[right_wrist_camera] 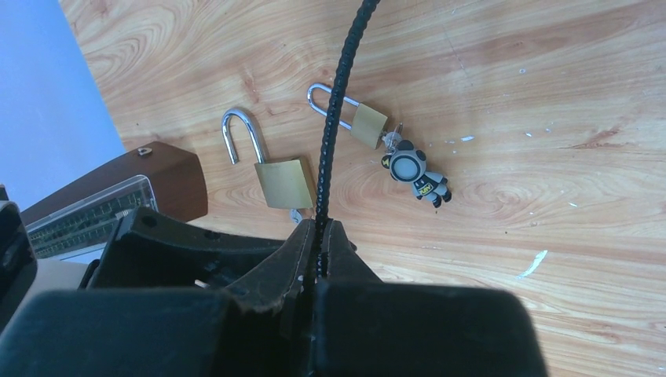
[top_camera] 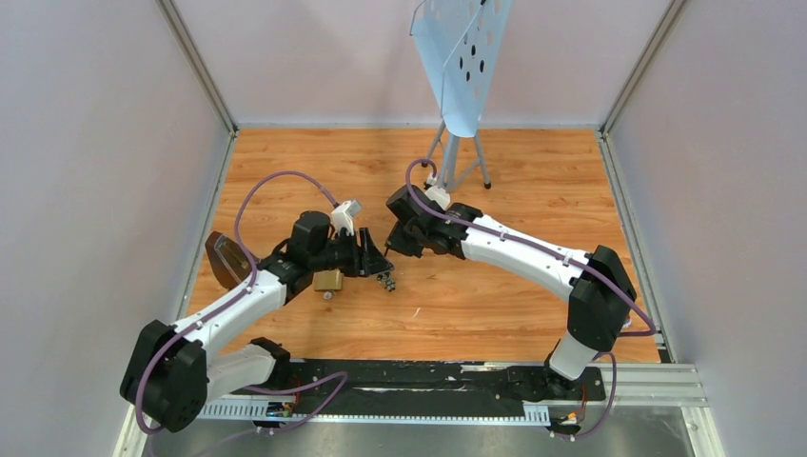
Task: Lock with the key
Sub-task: Pick up the lock from the center of the board.
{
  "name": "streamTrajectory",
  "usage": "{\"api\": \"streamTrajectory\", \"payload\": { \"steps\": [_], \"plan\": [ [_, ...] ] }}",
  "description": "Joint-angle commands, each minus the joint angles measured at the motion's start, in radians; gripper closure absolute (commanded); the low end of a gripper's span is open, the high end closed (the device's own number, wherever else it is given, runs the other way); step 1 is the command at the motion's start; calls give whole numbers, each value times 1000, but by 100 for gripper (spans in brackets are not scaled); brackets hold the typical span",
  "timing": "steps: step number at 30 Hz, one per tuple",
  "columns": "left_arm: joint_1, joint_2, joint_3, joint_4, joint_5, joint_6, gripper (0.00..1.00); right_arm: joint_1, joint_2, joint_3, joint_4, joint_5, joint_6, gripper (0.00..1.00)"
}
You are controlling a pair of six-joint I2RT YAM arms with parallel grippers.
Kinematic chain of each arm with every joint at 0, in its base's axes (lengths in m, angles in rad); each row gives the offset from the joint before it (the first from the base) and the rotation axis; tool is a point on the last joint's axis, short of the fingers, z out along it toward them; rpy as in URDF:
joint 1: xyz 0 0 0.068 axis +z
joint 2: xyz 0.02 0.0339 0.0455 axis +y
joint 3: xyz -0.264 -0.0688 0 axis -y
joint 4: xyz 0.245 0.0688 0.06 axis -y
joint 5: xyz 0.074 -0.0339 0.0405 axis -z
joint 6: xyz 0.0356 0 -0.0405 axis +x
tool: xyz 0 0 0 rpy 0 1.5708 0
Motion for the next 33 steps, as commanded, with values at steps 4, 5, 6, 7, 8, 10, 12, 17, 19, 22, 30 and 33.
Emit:
{"api": "streamTrajectory", "payload": {
  "steps": [4,5,6,7,8,10,12,17,19,22,30,33],
  "plan": [
    [-7,7,-6,62,6,6,57,-6,-38,15,41,-7,24,100],
    [-7,9,-5,61,7,9,59,-6,-36,15,41,-7,24,100],
    [-7,10,-5,60,11,10,64,-6,-33,15,40,-8,24,100],
    [-7,11,-5,59,14,12,66,-6,-32,15,41,-9,24,100],
    [-7,12,-4,58,18,13,71,-6,-32,15,41,-9,25,100],
    [-7,15,-4,58,20,13,79,-6,-30,16,41,-11,26,100],
    [-7,18,-2,52,24,20,90,-8,-28,16,41,-12,27,100],
    [-7,14,23,-14,6,50,100,-8,-35,4,41,-7,20,83],
    [-7,8,45,-62,-18,75,100,-10,-50,-10,40,8,-2,51],
    [-7,-3,87,-121,-46,122,100,-17,-100,-54,41,55,-37,26],
    [-7,-43,202,-325,-29,293,100,-106,-352,-285,131,162,-328,28],
    [-7,-59,260,-424,-1,399,100,-137,-499,-426,297,125,-533,43]
  ]
}}
